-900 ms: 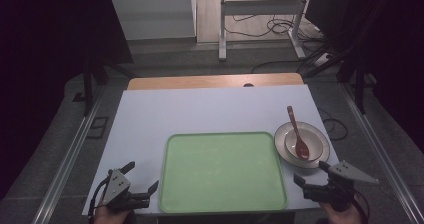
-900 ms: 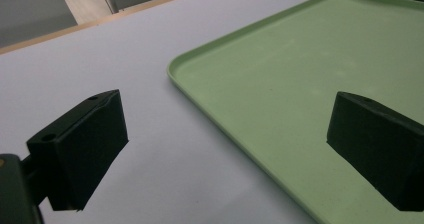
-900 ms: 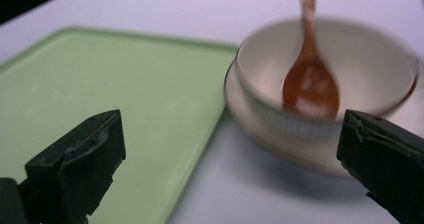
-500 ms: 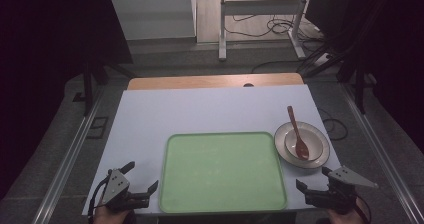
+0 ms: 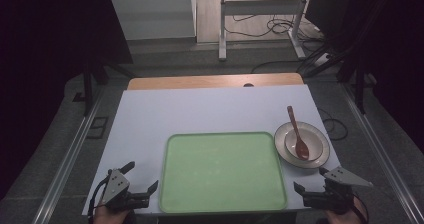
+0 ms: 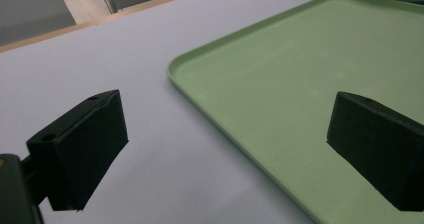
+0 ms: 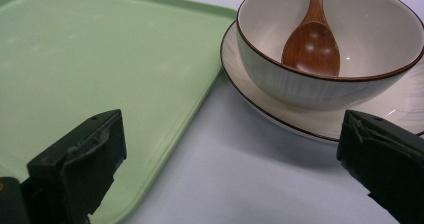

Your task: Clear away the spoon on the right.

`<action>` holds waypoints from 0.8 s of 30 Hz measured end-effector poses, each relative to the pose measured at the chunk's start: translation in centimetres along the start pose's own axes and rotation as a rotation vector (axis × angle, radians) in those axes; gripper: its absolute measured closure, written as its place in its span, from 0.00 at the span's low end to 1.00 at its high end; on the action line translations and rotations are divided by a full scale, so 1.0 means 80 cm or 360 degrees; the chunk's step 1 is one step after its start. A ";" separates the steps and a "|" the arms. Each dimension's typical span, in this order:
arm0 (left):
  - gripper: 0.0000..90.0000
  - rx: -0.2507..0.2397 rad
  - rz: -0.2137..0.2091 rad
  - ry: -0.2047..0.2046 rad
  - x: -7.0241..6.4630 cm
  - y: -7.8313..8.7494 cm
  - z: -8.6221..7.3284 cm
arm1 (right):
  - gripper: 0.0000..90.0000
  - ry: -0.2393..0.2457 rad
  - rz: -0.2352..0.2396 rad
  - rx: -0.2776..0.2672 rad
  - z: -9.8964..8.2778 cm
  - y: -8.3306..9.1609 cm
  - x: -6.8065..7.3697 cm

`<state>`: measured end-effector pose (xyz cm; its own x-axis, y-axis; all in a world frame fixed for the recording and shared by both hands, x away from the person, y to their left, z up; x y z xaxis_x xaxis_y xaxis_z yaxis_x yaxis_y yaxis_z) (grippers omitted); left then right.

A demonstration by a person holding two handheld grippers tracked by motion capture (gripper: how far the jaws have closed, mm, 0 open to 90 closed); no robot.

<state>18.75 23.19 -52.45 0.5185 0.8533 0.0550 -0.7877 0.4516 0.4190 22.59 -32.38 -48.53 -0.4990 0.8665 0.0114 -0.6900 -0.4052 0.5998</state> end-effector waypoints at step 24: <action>0.03 0.0002 0.0003 0.0003 0.000 0.000 0.000 | 0.00 0.0072 -0.0014 -0.0017 0.023 -0.003 -0.002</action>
<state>18.77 23.18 -52.46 0.5166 0.8545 0.0540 -0.7881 0.4498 0.4203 23.79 -31.88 -47.15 -0.5157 0.8562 -0.0302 -0.7001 -0.4008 0.5909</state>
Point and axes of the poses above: each handheld gripper's, and its own axes: y roughly backward along the jaws, z roughly out of its top, x roughly to its left, the point moved 1 cm from there along -y, roughly forward along the jaws, and after that the axes turned 2 degrees about x, right-handed, at the moved point
